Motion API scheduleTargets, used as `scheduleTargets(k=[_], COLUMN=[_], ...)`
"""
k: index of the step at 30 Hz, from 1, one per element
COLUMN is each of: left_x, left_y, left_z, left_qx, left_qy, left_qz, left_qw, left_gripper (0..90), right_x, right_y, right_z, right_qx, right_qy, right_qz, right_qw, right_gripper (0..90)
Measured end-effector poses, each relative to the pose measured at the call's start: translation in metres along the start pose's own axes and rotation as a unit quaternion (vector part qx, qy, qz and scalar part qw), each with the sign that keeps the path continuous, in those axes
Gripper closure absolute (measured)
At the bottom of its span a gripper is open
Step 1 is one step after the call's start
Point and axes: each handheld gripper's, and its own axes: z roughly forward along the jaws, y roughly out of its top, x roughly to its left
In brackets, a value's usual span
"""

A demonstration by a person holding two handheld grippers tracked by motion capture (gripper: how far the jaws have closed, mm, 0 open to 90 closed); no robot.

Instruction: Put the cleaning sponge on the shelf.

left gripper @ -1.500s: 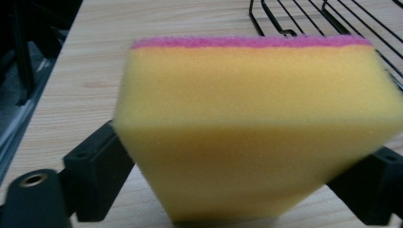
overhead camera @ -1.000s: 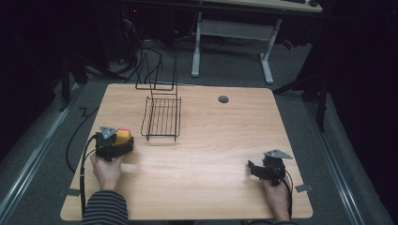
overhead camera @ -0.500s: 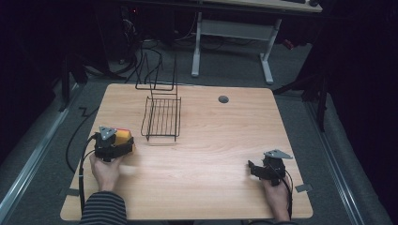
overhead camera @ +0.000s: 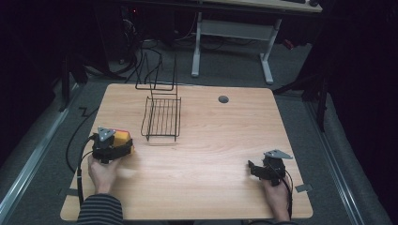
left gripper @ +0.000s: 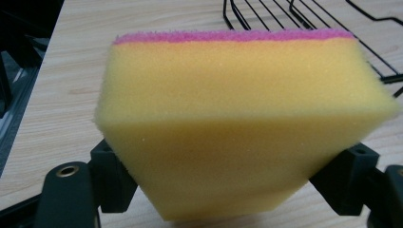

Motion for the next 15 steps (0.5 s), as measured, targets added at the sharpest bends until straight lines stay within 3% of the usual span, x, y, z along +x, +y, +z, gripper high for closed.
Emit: scheduleTargets(k=[15], left_x=[-0.01], left_y=[0.01], left_z=[-0.019], left_qx=[-0.009], left_qy=[-0.039], left_qz=[0.017], left_qw=[0.999], left_gripper=[22.8], right_x=[0.0], right_y=[0.0], right_z=[0.0], right_qx=[0.0], right_qy=[0.0], right_qz=[0.0], right_qw=[1.0], right_gripper=[23.2])
